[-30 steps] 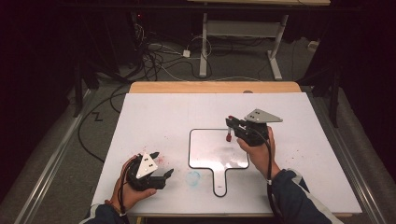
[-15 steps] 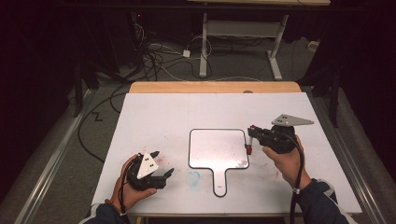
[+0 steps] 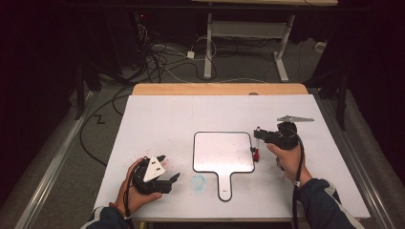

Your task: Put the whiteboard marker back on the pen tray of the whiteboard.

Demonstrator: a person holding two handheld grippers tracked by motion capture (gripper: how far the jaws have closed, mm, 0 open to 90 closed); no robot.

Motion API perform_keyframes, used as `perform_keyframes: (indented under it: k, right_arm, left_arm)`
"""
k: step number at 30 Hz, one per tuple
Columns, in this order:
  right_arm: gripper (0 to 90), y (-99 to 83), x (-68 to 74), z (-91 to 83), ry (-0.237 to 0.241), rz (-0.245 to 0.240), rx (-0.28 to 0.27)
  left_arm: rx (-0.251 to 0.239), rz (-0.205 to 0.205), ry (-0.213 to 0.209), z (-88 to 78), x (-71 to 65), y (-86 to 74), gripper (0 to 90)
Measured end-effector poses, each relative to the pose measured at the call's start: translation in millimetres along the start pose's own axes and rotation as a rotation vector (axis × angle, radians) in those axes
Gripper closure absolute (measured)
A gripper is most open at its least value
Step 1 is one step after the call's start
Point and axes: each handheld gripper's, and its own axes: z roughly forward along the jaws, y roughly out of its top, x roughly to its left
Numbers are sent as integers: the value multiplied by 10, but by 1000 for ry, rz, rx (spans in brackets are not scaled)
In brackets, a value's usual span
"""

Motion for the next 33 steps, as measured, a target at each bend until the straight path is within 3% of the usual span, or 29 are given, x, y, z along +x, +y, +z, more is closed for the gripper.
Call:
perform_keyframes:
  k: [6, 10, 17, 23, 27, 30, 33]
  right_arm:
    - [753, -58, -145, 273, -12, 64, 64]
    - [740, -117, -103, 379, -26, 30, 106]
    - [657, -118, -77, 365, -88, -14, 112]
    - [631, -128, -55, 389, -148, -93, 123]
    - [590, -101, 104, 396, -140, -208, 89]
    - [565, -122, 163, 463, -189, -281, 111]
    - [570, -157, 150, 508, -216, -307, 143]
  left_arm:
    - [13, 4, -1, 15, -4, 0, 210]
    - [18, 6, -3, 21, -7, -2, 210]
    - [20, 10, -5, 19, -10, -1, 210]
    - [21, 12, -8, 24, -9, 0, 210]
    - [26, 14, -9, 29, -14, 2, 210]
    - [27, 15, -9, 28, -16, 2, 210]
    - [27, 14, -10, 26, -15, 1, 210]
